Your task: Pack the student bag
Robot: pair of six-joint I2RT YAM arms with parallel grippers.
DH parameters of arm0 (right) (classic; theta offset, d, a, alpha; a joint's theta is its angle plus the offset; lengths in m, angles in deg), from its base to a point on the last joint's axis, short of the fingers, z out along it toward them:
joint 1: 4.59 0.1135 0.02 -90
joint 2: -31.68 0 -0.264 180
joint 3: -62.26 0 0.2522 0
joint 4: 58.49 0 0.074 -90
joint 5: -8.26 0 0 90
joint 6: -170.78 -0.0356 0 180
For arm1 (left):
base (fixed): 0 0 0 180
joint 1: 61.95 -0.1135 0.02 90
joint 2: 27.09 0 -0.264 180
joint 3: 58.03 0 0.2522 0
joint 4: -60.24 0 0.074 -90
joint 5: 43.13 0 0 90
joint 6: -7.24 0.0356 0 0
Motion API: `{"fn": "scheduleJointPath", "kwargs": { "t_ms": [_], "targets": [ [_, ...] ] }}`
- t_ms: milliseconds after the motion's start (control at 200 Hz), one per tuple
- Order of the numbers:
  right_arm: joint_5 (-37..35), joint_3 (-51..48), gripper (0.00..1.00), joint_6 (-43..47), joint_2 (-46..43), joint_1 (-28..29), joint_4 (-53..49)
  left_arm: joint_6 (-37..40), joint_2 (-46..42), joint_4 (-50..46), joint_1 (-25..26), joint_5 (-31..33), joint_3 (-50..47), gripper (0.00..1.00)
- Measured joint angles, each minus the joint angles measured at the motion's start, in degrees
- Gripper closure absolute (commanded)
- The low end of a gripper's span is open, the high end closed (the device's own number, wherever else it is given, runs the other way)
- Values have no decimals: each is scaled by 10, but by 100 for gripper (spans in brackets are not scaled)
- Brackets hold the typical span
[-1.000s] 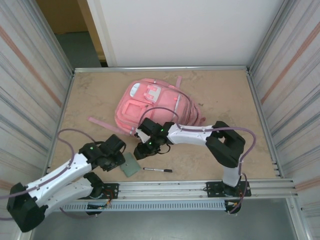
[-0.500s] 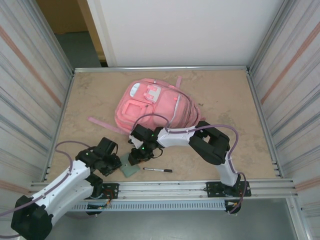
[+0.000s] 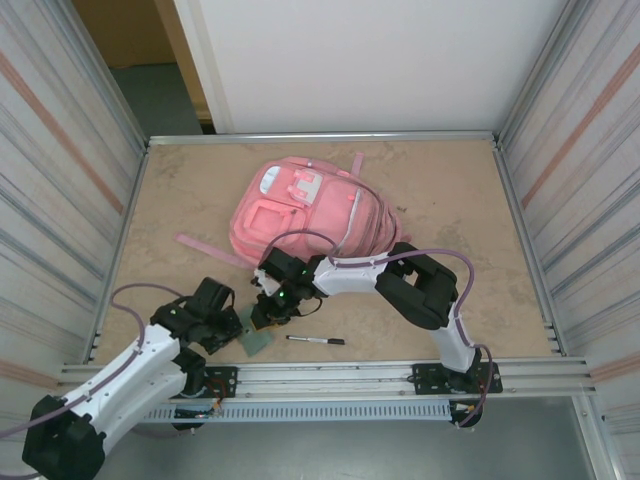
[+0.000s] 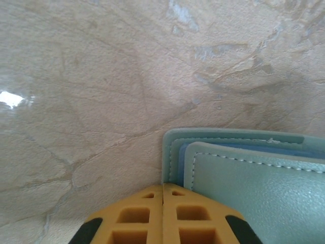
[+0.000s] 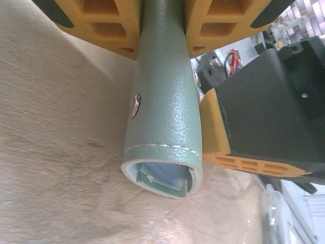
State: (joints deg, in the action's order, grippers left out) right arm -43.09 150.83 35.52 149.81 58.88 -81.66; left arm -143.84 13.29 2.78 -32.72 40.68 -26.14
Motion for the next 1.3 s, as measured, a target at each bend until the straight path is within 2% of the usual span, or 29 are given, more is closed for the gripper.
{"fn": "scheduleJointPath", "kwargs": {
  "t_ms": [65, 145, 236, 346, 481, 601, 792, 907, 1002, 1158, 1303],
  "targets": [
    [3, -1, 87, -7, -2, 0, 7, 5, -12, -11, -6, 1, 3, 95],
    [3, -15, 89, -8, -16, -4, 19, 19, -31, -33, -10, 0, 30, 88],
    [3, -42, 90, -8, -50, -16, 19, 42, -51, -47, -11, 3, 88, 88],
    [-9, -64, 91, 7, -117, -57, -13, 79, -50, -47, -10, 2, 172, 79],
    [-50, -80, 92, 47, -235, -131, -66, 129, 7, -36, 1, -1, 259, 72],
    [-71, -96, 93, 76, -341, -217, -95, 167, 90, -27, 49, 14, 323, 63],
    [-112, -132, 93, 106, -452, -397, -155, 242, 269, -11, 181, 90, 451, 52],
    [-144, -163, 93, 112, -503, -495, -181, 289, 384, 7, 238, 133, 533, 50],
    [-148, -186, 93, 112, -548, -579, -197, 329, 485, 17, 263, 151, 608, 57],
    [-140, -217, 93, 113, -606, -683, -209, 389, 640, 25, 283, 150, 739, 58],
    [-125, -243, 94, 106, -642, -726, -210, 418, 751, 12, 286, 155, 853, 50]
  ]
}}
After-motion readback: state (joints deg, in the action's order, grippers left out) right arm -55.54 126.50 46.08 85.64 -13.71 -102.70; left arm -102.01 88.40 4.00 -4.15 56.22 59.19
